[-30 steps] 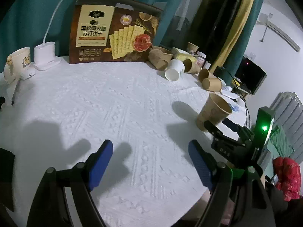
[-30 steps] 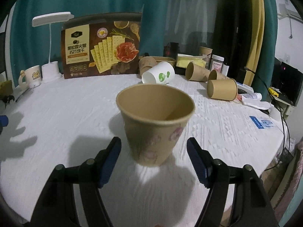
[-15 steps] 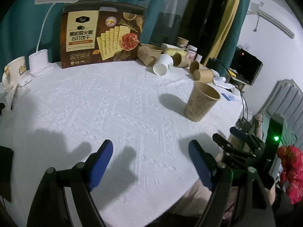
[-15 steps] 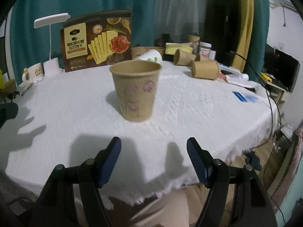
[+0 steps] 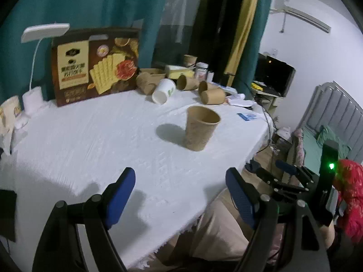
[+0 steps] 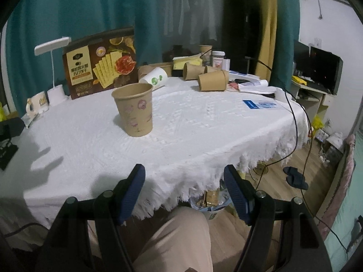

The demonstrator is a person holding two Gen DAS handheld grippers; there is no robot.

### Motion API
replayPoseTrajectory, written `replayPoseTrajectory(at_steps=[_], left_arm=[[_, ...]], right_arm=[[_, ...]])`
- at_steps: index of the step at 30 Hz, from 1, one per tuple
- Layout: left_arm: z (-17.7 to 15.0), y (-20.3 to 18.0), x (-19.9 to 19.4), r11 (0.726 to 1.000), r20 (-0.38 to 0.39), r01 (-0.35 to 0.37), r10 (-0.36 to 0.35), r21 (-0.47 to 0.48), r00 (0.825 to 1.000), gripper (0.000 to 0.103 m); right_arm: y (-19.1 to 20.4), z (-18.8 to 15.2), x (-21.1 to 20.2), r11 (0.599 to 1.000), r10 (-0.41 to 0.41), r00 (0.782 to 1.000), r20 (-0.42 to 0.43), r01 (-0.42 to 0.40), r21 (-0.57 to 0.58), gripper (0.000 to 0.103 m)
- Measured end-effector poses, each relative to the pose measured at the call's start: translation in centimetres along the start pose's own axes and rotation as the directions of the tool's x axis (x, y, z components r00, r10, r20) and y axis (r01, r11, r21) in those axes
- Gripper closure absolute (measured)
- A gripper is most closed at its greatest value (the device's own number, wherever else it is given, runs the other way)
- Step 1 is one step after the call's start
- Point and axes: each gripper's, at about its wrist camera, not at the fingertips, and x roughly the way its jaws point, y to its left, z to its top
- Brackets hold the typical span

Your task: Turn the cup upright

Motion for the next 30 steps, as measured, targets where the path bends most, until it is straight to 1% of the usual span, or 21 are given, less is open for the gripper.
replayPoseTrajectory(at_steps=[3,6,8,11,14,17,19,23,25,26,28,30], left_arm=[[0.5,-1.0,-0.7,0.999,0.02,0.013,-0.014,0.029,1.0,0.021],[1.2,-2.0,-1.6,0.998,0.04,0.015,-0.017,0.059,0.999,0.021],[1.6,-2.5,-2.7,0.996,0.069,0.013,-0.018,0.083,0.997,0.021],[2.7,-3.3,-4.2,0.992,0.118,-0.005,-0.01,0.124,0.993,0.021],[3.7,-3.8,-5.7,0.988,0.175,-0.053,0.028,0.144,0.984,0.021],[4.6,-4.0,-6.9,0.985,0.231,-0.085,0.048,0.151,0.972,0.019],[5.0,-4.1,-7.9,0.982,0.275,-0.101,0.055,0.158,0.96,0.015],[5.8,-4.2,-9.6,0.977,0.349,-0.127,0.061,0.169,0.935,0.013],[6.1,-4.1,-10.2,0.976,0.378,-0.135,0.063,0.169,0.924,0.01],[6.3,-4.0,-10.6,0.976,0.4,-0.145,0.068,0.165,0.914,0.009],[6.5,-3.6,-11.1,0.977,0.428,-0.154,0.078,0.146,0.901,0.009],[6.7,-3.0,-11.4,0.98,0.441,-0.154,0.083,0.127,0.894,0.008]], right_arm=[[-0.8,0.7,-1.3,0.999,0.013,1.0,0.003,-0.013,0.03,0.034],[-1.5,1.8,-3.0,0.998,0.016,0.999,0.03,-0.017,0.053,0.034],[-1.7,2.7,-4.3,0.999,0.012,0.998,0.059,-0.015,0.05,0.034],[-1.9,4.1,-6.1,0.999,0.013,0.995,0.102,-0.017,0.041,0.034],[-1.9,5.4,-7.8,1.0,0.013,0.989,0.146,-0.017,0.025,0.034],[-1.7,6.8,-9.8,1.0,0.015,0.98,0.2,-0.017,0.01,0.034],[-1.5,7.6,-10.9,1.0,0.015,0.974,0.228,-0.016,0.003,0.034],[-0.9,9.4,-13.3,0.999,0.033,0.959,0.28,-0.034,0.001,0.033],[-0.4,10.1,-14.2,0.999,0.044,0.953,0.299,-0.045,-0.002,0.031],[-0.2,10.4,-14.5,0.999,0.048,0.951,0.306,-0.049,-0.005,0.03],[0.5,10.9,-15.1,0.999,0.054,0.945,0.322,-0.052,-0.014,0.026],[1.0,11.4,-15.5,0.999,0.054,0.942,0.33,-0.048,-0.026,0.024]])
